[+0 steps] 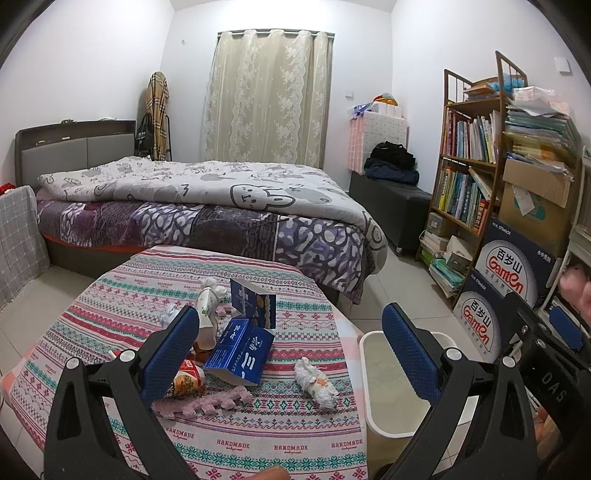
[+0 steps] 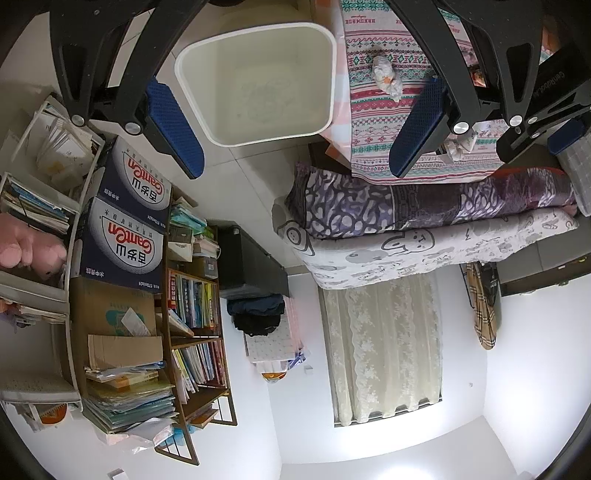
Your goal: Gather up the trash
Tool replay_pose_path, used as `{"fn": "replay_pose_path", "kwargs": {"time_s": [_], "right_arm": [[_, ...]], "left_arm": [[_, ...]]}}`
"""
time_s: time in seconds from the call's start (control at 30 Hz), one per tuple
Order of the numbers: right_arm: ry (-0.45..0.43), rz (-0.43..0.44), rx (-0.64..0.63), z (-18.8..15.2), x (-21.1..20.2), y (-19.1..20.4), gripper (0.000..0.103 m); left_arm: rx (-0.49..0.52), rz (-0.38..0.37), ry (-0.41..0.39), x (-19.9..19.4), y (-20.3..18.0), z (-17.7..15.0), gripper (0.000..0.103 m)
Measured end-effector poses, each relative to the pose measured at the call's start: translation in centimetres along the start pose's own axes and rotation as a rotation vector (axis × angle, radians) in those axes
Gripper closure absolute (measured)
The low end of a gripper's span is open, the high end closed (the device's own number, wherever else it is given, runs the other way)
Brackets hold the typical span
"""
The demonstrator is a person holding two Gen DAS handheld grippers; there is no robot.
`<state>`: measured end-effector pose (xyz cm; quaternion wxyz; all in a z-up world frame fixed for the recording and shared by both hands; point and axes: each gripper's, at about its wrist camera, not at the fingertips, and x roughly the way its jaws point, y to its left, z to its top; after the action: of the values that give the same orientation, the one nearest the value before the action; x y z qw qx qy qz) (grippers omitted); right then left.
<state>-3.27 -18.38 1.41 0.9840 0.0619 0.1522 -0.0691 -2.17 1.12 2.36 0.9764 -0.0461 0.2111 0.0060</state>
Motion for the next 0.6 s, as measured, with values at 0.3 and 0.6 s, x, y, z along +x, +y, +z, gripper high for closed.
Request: {"fn": "replay_pose_path", "kwargs": {"time_s": [0.3, 0.6], "right_arm": [[0.001, 0.0, 0.004, 0.14, 0.06, -0.19, 0.007], [0.037, 0.016, 0.008, 0.27, 0.24, 0.66, 0.007]], "left_arm": [[0.001, 0.001, 0.002, 0.05, 0.04, -0.07, 0.007], [-0.019, 0.018, 0.036, 0.64, 0.97, -0.14, 0.007]]}}
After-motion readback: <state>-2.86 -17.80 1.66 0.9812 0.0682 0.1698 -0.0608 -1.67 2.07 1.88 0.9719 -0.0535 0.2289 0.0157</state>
